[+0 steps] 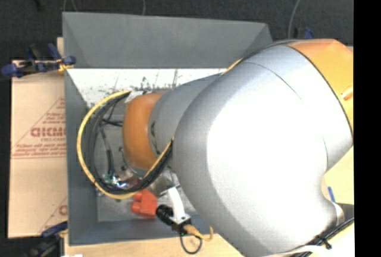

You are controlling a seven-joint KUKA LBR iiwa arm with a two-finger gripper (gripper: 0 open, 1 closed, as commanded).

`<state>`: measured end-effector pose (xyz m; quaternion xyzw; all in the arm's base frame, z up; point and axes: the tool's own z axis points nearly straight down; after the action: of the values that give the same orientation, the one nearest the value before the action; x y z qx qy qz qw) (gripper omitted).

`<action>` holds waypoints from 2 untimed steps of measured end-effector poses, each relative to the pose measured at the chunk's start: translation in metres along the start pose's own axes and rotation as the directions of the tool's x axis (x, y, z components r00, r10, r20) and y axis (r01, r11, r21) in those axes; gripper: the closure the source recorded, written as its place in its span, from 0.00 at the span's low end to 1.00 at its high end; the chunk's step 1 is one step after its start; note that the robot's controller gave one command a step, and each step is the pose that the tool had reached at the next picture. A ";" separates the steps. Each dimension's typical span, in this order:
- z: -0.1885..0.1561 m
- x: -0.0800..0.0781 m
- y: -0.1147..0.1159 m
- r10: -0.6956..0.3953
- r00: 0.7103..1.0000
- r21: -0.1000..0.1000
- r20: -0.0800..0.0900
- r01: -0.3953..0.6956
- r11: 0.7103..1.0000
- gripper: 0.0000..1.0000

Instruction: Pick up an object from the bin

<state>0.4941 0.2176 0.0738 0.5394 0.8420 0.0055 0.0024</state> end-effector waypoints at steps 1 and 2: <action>-0.002 -0.003 0.001 0.003 1.000 -0.003 0.004 -0.003 1.000 1.00; -0.023 -0.004 0.002 -0.003 1.000 0.010 0.002 0.003 1.000 1.00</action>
Offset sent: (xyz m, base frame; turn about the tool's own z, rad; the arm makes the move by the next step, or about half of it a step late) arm 0.0000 0.0000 0.0000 0.0000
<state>0.4973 0.2147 0.0969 0.5383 0.8427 0.0010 0.0004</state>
